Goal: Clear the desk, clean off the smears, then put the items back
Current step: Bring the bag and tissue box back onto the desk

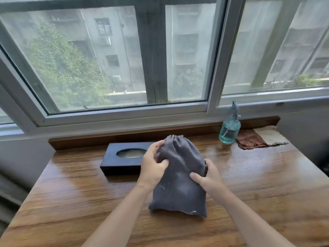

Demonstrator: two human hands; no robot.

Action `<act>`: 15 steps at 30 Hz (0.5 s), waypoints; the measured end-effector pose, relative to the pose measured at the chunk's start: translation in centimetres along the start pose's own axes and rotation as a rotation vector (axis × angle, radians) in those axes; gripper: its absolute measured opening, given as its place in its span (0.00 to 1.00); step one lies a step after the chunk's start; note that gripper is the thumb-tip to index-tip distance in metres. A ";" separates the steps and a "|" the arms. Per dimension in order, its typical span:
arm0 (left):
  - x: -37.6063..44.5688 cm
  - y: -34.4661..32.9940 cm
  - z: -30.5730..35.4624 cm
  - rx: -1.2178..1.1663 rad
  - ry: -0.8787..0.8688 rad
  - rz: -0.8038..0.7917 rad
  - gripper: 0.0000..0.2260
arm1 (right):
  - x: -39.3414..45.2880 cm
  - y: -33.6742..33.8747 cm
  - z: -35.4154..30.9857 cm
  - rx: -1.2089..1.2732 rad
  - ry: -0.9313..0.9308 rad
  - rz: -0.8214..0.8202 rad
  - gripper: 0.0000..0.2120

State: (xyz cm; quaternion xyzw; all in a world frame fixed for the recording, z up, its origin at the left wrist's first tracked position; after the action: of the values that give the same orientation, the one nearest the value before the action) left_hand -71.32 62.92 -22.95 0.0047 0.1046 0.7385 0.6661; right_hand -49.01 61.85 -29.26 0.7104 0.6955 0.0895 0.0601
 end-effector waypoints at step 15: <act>5.0 6.6 -7.2 1.062 0.079 0.171 0.24 | 2.4 3.9 0.5 -0.229 0.115 -0.152 0.23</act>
State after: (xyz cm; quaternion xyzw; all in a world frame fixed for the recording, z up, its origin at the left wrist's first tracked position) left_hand -79.41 66.14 -29.59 0.3217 0.4877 0.6352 0.5052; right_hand -45.04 64.15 -28.78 0.6381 0.7347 0.2038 0.1074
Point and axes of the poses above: each hand's wrist, its own x-axis towards the middle knuckle, its own y-axis out of the back of the hand, z = x × y, the point moved 8 cm from there along x, towards the middle knuckle, and after that the axes turned 12 degrees about y, right-handed, at the moved point
